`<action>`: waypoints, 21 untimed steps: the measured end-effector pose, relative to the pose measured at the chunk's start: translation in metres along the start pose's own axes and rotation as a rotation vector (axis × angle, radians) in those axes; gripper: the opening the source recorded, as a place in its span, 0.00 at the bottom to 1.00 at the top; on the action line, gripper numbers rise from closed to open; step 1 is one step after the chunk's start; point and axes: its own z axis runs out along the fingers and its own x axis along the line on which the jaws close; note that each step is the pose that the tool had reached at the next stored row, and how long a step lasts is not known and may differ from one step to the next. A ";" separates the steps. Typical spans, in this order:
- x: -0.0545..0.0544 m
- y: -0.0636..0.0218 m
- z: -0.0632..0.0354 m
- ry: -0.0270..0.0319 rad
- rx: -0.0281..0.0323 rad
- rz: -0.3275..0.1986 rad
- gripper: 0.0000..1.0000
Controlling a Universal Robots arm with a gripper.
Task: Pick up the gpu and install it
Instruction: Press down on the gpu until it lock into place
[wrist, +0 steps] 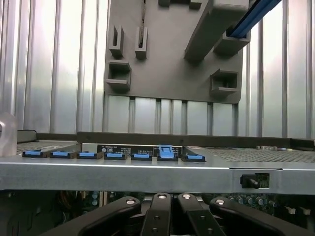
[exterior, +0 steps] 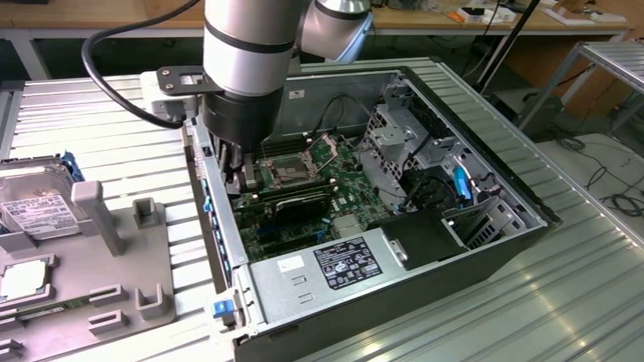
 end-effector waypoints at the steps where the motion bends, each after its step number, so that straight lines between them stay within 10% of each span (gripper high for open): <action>1: 0.000 -0.0003 0.0007 0.0004 -0.0003 0.000 0.11; 21: -0.006 -0.0172 -0.0129 -0.0005 -0.0003 0.001 0.11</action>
